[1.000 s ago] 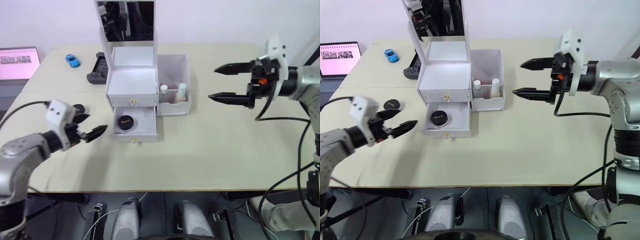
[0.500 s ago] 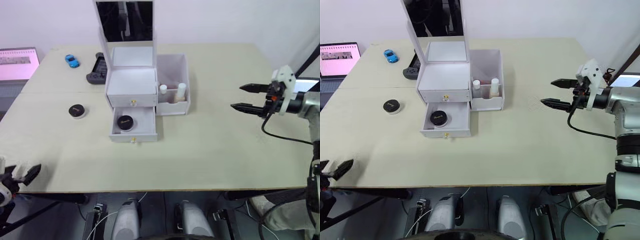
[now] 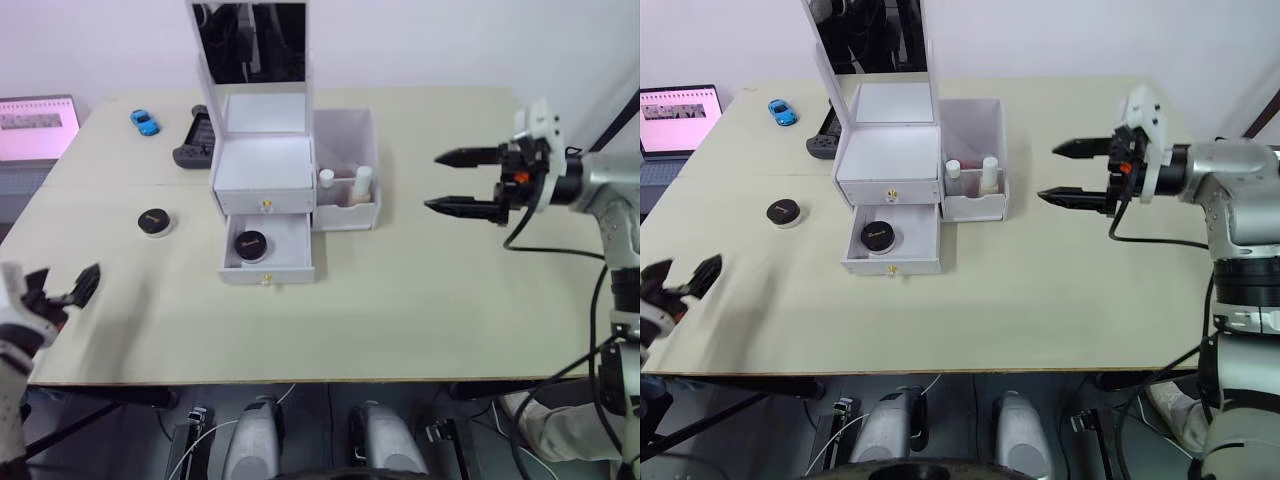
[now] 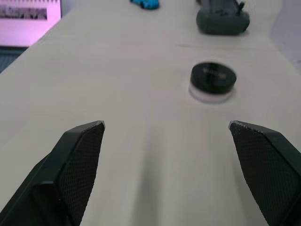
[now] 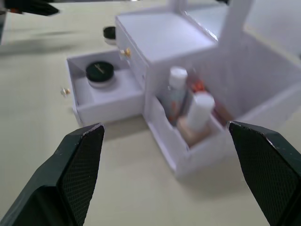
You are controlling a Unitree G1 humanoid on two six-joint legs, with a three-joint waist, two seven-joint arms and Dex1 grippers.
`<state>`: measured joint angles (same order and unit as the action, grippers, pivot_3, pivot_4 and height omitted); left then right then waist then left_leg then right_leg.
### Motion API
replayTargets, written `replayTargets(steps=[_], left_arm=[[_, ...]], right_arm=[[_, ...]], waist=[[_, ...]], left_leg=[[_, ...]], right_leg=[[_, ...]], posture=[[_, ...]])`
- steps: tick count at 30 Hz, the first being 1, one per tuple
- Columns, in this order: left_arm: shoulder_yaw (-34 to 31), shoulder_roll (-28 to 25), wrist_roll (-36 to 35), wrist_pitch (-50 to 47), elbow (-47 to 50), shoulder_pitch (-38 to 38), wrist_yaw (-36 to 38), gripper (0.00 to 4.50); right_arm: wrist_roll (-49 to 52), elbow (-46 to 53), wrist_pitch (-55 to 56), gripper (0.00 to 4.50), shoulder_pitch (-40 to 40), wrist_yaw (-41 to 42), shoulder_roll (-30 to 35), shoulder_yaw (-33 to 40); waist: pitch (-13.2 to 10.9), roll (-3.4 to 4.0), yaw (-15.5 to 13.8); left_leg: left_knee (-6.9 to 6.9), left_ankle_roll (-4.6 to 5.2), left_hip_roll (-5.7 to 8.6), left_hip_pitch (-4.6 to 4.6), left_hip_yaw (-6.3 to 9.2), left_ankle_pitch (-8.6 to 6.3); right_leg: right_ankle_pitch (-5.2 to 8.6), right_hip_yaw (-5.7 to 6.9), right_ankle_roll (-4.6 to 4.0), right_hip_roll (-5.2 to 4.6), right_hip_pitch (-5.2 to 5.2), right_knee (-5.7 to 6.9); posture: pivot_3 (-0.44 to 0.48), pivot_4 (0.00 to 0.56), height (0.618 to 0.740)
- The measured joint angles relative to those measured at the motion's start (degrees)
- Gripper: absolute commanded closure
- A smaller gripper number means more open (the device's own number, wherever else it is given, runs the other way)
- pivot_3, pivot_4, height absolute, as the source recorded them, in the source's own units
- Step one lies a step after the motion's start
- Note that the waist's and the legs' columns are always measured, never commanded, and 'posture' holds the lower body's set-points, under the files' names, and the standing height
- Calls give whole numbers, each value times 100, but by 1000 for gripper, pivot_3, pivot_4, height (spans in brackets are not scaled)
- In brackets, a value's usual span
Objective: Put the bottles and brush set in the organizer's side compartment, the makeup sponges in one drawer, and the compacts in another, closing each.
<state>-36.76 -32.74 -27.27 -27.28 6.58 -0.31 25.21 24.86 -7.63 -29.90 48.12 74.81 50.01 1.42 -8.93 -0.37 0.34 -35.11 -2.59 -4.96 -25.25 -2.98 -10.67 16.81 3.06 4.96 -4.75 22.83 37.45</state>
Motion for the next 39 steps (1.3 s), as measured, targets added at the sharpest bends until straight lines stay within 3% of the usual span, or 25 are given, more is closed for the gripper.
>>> replayTargets(steps=[3,11,26,28,32,35,39], left_arm=[[446,159,187,135,-478,897,-320,41],[1301,514,915,1001,-2612,2117,-696,41],[1684,724,1329,2674,-6125,4191,-687,41],[1693,718,1376,2713,-6351,4291,-700,275],[1788,669,1494,2777,-6529,4364,-745,1812],[1810,656,1540,2589,-6350,4337,-788,1805],[1912,549,1505,2066,-5039,3794,-724,1805]], right_arm=[[6,341,-187,0,198,-74,-8,-105],[26,783,-461,0,120,-367,102,-39],[138,1284,-850,0,37,-938,291,194],[137,1286,-850,0,37,-981,291,194],[117,1286,-835,0,37,-1049,291,193],[69,1281,-723,0,37,-1101,287,172],[15,1245,-638,0,37,-1141,275,136]], waist=[[4,-6,-63],[3,-7,-109],[2,-9,-111],[2,-9,-112],[2,-9,-119],[2,-10,-116],[1,-10,-95]], left_leg=[[-2,0,1,0,-1,0],[-5,-1,2,-1,-4,2],[-7,-2,3,-2,-3,3],[-7,-2,3,-2,-3,3],[-7,-2,3,-2,-3,3],[-7,-2,3,-3,-3,3],[-3,-4,2,-3,-3,5]], right_leg=[[-1,0,2,0,-7,-7],[-2,0,4,3,-2,-2],[-4,2,7,3,-4,-2],[-4,2,8,3,-4,-2],[-4,2,8,3,-4,-1],[-4,1,8,3,-4,-1],[-4,0,8,3,0,1]], posture=[[0,150,740],[0,150,740],[0,150,740],[0,150,740],[0,150,740],[0,150,740],[0,150,740]])
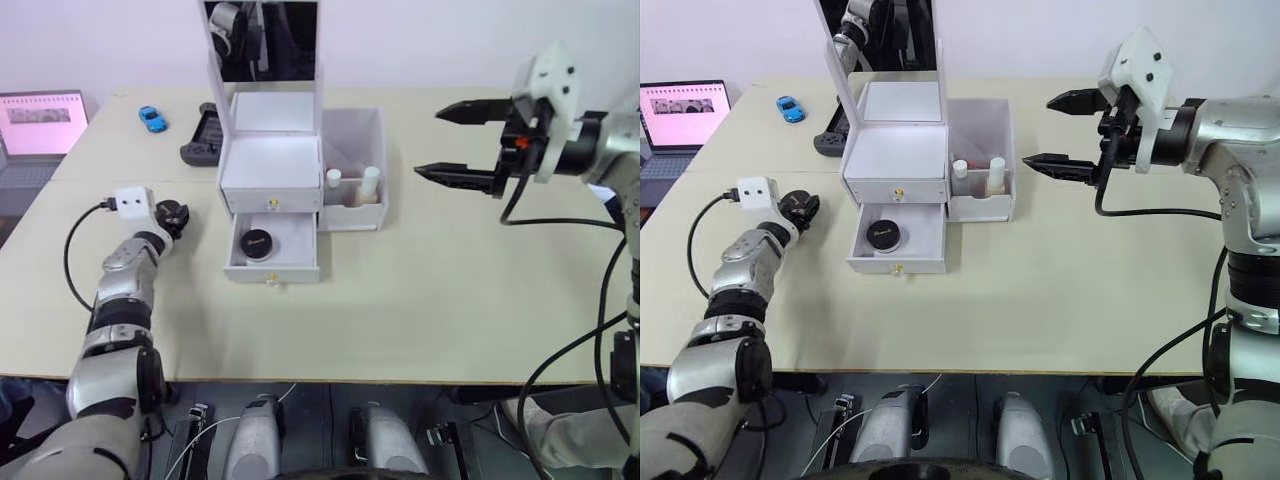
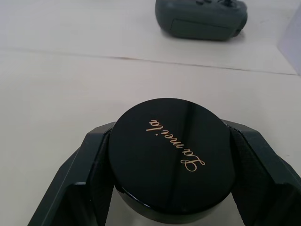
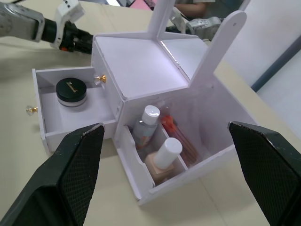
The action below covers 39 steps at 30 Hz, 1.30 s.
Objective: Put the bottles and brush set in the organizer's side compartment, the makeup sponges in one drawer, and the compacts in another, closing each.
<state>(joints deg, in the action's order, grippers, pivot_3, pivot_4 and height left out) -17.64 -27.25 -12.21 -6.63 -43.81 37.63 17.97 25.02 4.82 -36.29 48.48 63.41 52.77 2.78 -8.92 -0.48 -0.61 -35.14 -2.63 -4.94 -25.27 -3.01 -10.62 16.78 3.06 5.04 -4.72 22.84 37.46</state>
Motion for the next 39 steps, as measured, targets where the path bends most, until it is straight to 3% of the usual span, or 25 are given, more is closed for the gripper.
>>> replayTargets(steps=[5,9,12,16,26,36,39], left_arm=[[-21,-257,-850,-1293,2644,-947,674,1805],[-292,-1044,-1790,-2266,4731,-1346,1343,1805],[-565,-1402,-2421,-2638,5631,-1624,1802,1805],[-150,-1889,-2871,-3259,6427,-1781,2360,1805],[2098,-1076,-1949,-3555,5853,-772,2193,1805],[2646,-645,-1280,-3493,5050,-580,2320,1805],[2736,-548,-1187,-3415,4976,-579,2402,452]], right_arm=[[1,-50,0,0,114,1,-109,-148],[9,-51,-5,0,191,97,-143,-229],[92,-45,-109,0,195,262,-128,-245],[457,111,-439,0,215,657,-82,-277],[622,498,-717,0,163,422,-162,-307],[855,965,-1004,0,-408,122,245,154],[907,970,-1004,0,-483,102,278,225]], waist=[[-2,0,6],[-5,-2,-15],[-5,0,-9],[-6,3,-13],[-7,0,-17],[-7,0,-13],[-7,0,-19]], left_leg=[[0,-8,-2,-2,2,4],[1,-9,-1,0,5,5],[1,-9,-1,3,5,4],[1,-8,-1,3,6,4],[-2,-7,0,0,7,5],[-2,-6,0,0,7,5],[-4,-6,0,0,8,5]], right_leg=[[0,-1,0,0,3,4],[1,0,-2,-1,-2,0],[1,0,-3,-2,-5,-1],[2,0,-4,-2,-6,-1],[1,-2,-2,1,-4,-1],[1,-2,-3,2,-2,-1],[1,-2,-3,2,-4,-1]], posture=[[0,150,740],[0,150,740],[0,150,740],[0,150,740],[0,150,740],[0,150,740],[0,150,740]])
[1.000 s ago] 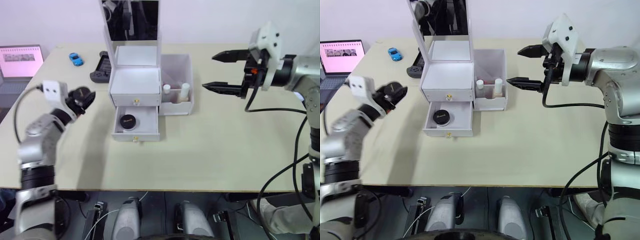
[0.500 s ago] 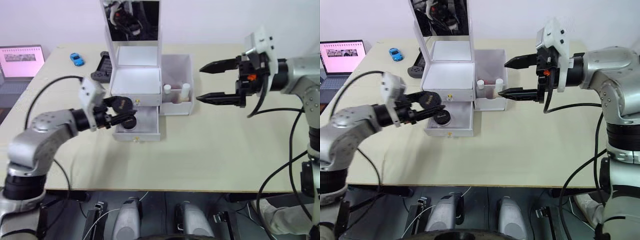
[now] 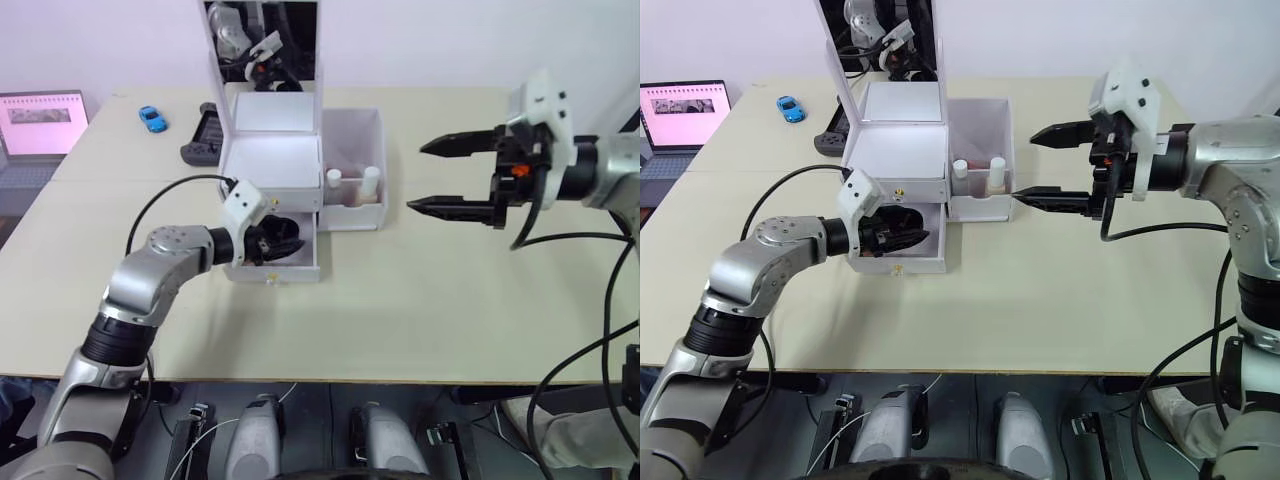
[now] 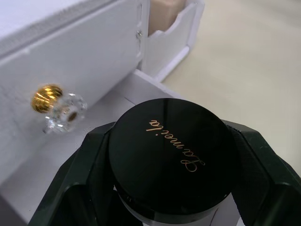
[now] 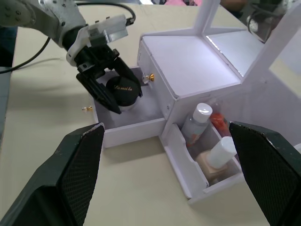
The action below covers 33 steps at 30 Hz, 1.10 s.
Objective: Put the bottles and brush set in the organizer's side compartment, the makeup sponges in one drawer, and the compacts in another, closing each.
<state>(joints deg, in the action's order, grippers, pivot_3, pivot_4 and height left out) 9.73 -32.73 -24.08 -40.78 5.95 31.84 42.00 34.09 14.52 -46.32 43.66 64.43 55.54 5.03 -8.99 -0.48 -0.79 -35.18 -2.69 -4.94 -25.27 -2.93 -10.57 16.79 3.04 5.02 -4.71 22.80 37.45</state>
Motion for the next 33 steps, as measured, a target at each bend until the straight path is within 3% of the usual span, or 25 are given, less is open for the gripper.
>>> replayTargets(steps=[1,9,15,18,21,26,29,30,31,33], left_arm=[[8,41,14,11,-21,0,27,30],[-152,34,-42,-52,144,-30,169,30],[-1161,-518,-753,-514,1134,-506,344,30],[-1858,-935,-1310,-795,1601,-1080,583,30],[-3059,-1311,-1817,-893,2223,-2447,887,30],[-3934,-866,-2243,-983,2632,-4124,749,30],[-3982,-597,-2120,-699,2699,-4760,648,30],[-3921,-484,-1995,-551,2731,-4883,578,533],[-3826,-397,-1883,-431,2754,-4926,499,744],[-3428,-148,-1448,-17,2813,-4898,197,1756]], right_arm=[[3,3,0,0,-17,-5,0,0],[87,105,-9,0,-23,-102,0,-4],[97,-55,69,0,-14,52,30,-28],[43,-220,370,0,-127,263,71,-24],[-193,-332,1091,0,-831,689,209,-28],[-256,-470,1434,0,-899,894,154,-77],[-186,-487,1323,0,-625,1004,114,-218],[-172,-493,1261,0,-542,1034,107,-264],[-164,-496,1210,0,-494,1053,106,-297],[-138,-516,1052,0,-412,1084,107,-412]], waist=[[0,0,0],[0,0,7],[0,0,16],[-1,-1,19],[-2,-3,40],[-2,2,40],[-2,2,13],[-2,2,-2],[-2,2,-14],[-1,1,-29]], left_leg=[[-1,0,0,0,0,0],[0,0,0,0,1,0],[1,0,-1,1,1,0],[3,0,-1,1,1,-1],[6,3,-2,4,-2,-2],[3,3,-3,10,-1,-3],[2,3,-2,11,0,-4],[2,2,-1,11,0,-4],[2,2,-1,11,0,-4],[0,2,1,11,0,-4]], right_leg=[[0,0,0,0,0,0],[0,0,0,0,1,0],[1,-3,-1,0,1,0],[1,-3,-1,0,2,-3],[1,-5,-1,-2,-3,-17],[3,-5,-6,-2,-5,-11],[13,-5,-23,-3,-8,-15],[14,-5,-25,-5,-11,-18],[14,-3,-26,-6,-14,-21],[14,-3,-27,-8,-19,-27]], posture=[[0,150,740],[0,150,740],[0,150,740],[0,150,740],[0,150,740],[0,150,740],[0,150,740],[0,150,740],[0,150,740],[0,150,740]])
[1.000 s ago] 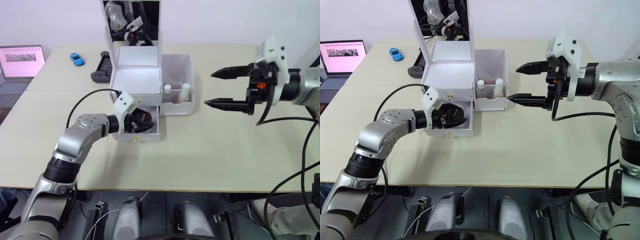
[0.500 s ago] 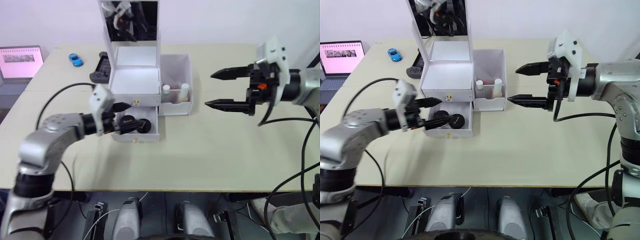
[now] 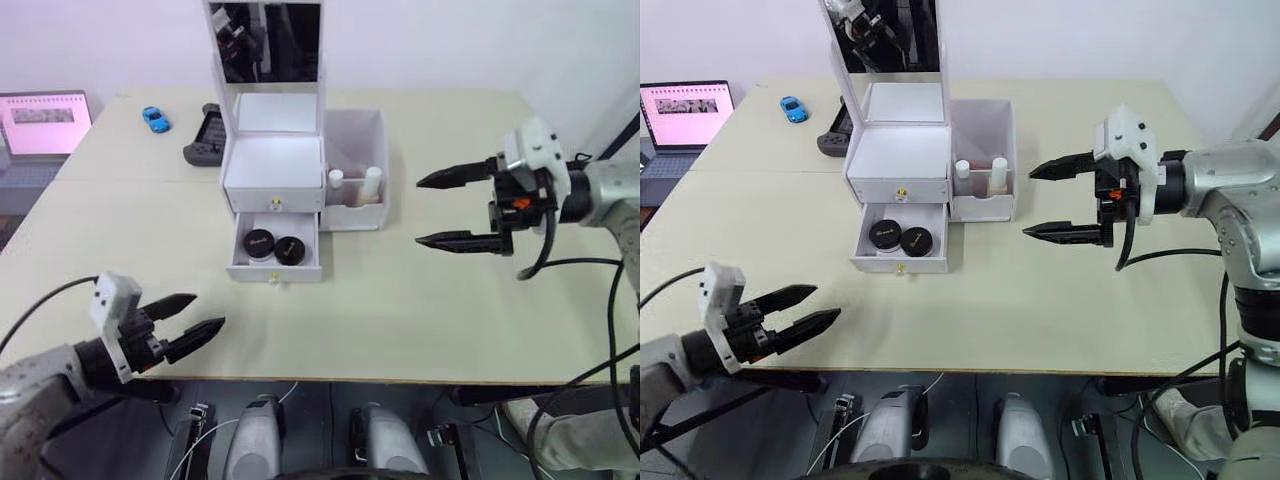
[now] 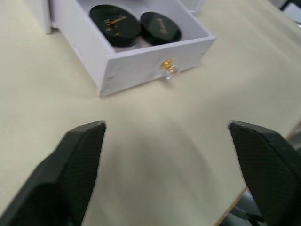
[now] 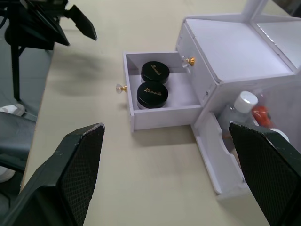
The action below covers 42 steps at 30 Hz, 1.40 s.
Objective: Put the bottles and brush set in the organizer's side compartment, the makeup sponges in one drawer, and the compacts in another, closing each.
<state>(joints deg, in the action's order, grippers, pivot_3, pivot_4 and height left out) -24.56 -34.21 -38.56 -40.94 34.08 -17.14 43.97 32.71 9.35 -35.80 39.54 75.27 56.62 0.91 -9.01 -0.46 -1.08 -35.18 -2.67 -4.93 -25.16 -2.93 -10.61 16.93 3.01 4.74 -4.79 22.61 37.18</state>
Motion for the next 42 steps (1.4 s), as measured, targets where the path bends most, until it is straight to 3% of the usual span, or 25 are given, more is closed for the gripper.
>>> replayTargets(steps=[6,13,21,28,42], left_arm=[[1330,824,864,836,-114,274,-653,4482],[1974,1108,1728,1459,-1327,1128,-1163,4482],[2168,1305,1898,1573,-1824,2198,-1393,4482],[2310,1315,2381,1909,-3135,3355,-1580,4482],[2440,1627,2633,2574,-4368,4070,-1463,4482]], right_arm=[[4,3,-209,0,3,-54,4,-57],[-76,60,-256,0,-21,-219,84,-29],[-94,193,-395,0,-25,-454,117,2],[-91,286,-555,0,4,-659,120,10],[-50,274,-711,0,-2,-878,120,55]], waist=[[3,3,34],[4,4,26],[4,4,33],[4,4,24],[4,3,7]], left_leg=[[1,3,0,-2,-2,-1],[-1,4,0,-2,-1,-2],[-1,5,0,-4,0,-2],[-6,5,1,-4,1,-1],[-6,4,1,-4,2,0]], right_leg=[[-5,-3,8,4,5,4],[-11,-2,19,6,5,5],[-14,-1,25,8,7,8],[-15,1,27,7,4,8],[-15,5,28,7,4,15]], posture=[[0,150,740],[0,150,740],[0,150,740],[0,150,740],[0,150,740]])
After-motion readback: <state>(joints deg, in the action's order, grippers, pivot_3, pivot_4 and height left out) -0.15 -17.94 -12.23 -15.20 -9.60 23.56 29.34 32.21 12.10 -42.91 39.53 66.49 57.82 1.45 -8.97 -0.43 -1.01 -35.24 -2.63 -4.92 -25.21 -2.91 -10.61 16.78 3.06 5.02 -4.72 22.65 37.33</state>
